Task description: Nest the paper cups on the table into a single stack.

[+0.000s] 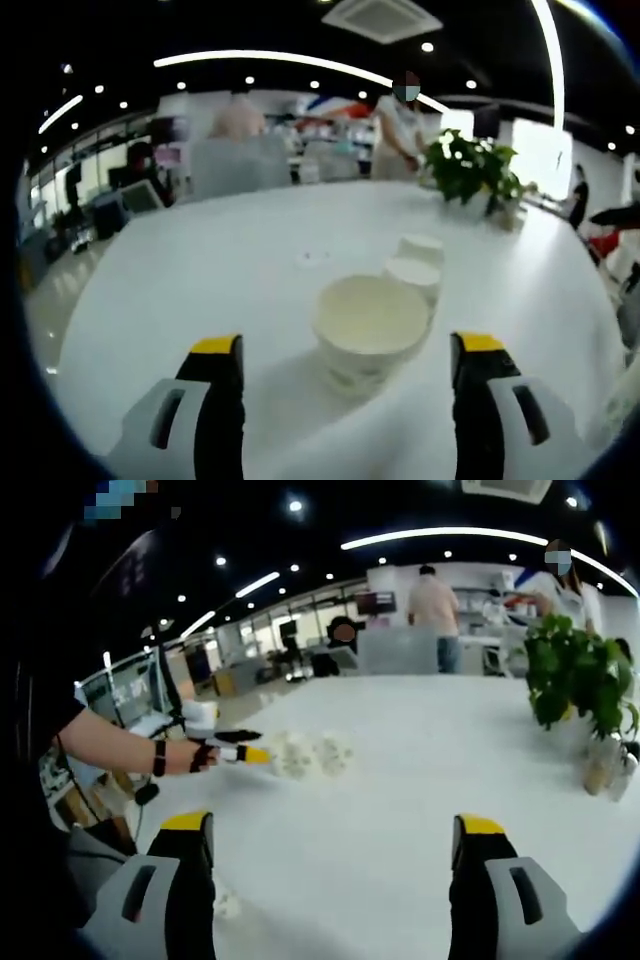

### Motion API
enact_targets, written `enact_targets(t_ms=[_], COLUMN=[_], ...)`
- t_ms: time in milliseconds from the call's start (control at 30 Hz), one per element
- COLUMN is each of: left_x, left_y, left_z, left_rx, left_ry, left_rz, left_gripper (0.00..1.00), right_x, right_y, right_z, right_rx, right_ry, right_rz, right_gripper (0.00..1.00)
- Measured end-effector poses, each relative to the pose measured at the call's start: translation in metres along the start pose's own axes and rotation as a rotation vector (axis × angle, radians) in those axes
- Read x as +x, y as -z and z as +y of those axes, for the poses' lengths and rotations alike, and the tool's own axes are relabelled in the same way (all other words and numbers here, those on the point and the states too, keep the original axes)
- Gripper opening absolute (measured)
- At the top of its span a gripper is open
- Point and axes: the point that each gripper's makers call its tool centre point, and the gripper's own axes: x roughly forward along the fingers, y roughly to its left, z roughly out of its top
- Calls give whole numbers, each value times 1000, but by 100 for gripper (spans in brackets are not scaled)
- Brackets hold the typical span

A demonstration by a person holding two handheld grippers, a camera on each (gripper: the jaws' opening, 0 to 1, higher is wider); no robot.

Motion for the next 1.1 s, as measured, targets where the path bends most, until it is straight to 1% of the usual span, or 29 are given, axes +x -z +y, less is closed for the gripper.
enact_targets(t_ms=[233,333,367,433,567,633,800,1100], left_x=[8,9,9,11,13,14,15,12], left_y=[5,2,1,0,-1,-1,-4,-6], left_z=[-1,-3,-3,-4,-5,-6,-10,-9], left_rx=[23,47,72,91,107,116,156,168], left_ry=[-6,-4,-5,-5,3,8,49,52], left_rz=[12,1,-1,-6,-12,-15,-41,-50], left_gripper=[76,71,69,65,62,59,46,42], right_x=[-4,-5,-5,-5,-7,-9,-11,-8], right_y=[5,6,6,6,5,6,6,4], right_z=[-1,0,0,-1,-3,-5,-9,-1], right_rx=[18,21,21,23,38,49,85,65], right_ry=[8,5,4,4,12,17,30,18], right_rz=[8,10,11,11,4,-1,-12,-4], right_gripper=[97,97,97,97,97,96,96,96])
